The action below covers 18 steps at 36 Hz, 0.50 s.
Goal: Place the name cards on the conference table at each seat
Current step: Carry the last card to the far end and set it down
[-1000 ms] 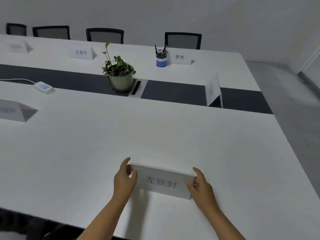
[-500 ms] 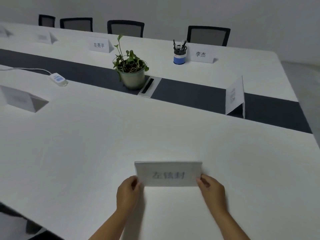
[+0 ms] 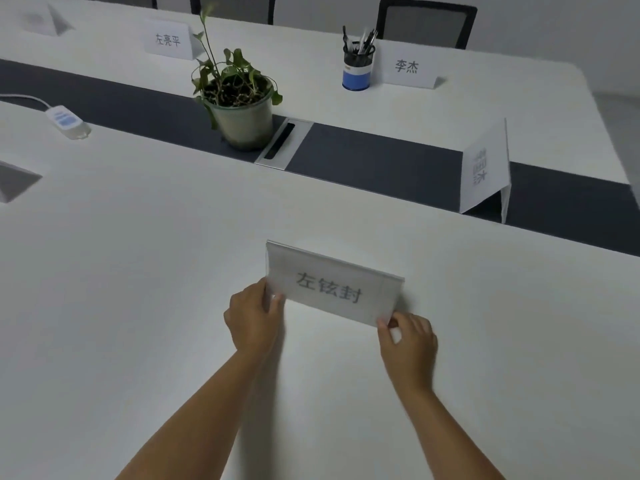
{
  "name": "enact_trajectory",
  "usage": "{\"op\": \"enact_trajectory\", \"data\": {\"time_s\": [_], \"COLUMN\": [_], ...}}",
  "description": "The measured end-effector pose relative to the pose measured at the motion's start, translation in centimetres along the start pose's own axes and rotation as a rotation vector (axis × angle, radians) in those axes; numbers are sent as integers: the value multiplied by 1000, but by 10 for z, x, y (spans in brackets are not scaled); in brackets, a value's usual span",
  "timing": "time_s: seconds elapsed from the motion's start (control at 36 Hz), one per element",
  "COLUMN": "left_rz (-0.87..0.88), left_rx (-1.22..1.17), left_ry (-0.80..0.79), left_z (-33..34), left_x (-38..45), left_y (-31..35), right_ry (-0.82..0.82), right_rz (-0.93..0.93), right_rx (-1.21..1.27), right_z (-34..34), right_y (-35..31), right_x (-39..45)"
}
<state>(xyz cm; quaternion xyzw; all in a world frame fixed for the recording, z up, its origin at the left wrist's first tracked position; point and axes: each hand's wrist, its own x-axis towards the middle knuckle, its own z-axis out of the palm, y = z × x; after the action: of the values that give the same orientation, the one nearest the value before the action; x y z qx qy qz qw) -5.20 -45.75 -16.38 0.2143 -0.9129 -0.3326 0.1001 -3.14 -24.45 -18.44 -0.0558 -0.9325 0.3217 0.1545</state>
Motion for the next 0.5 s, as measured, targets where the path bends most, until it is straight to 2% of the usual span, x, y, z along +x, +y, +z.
{"op": "enact_trajectory", "data": {"time_s": [0.17, 0.28, 0.5], "left_rz": [27, 1, -31], "left_rx": [7, -25, 36], "left_ry": [54, 85, 85], "left_z": [4, 2, -1], "left_x": [0, -2, -7], "left_y": [-6, -12, -16], "right_ry": [-41, -62, -67], "right_rz": [-37, -129, -213], "right_rx": [1, 21, 88], "right_z": [4, 8, 11], "right_y": [5, 7, 6], "right_x": [-2, -5, -6]}}
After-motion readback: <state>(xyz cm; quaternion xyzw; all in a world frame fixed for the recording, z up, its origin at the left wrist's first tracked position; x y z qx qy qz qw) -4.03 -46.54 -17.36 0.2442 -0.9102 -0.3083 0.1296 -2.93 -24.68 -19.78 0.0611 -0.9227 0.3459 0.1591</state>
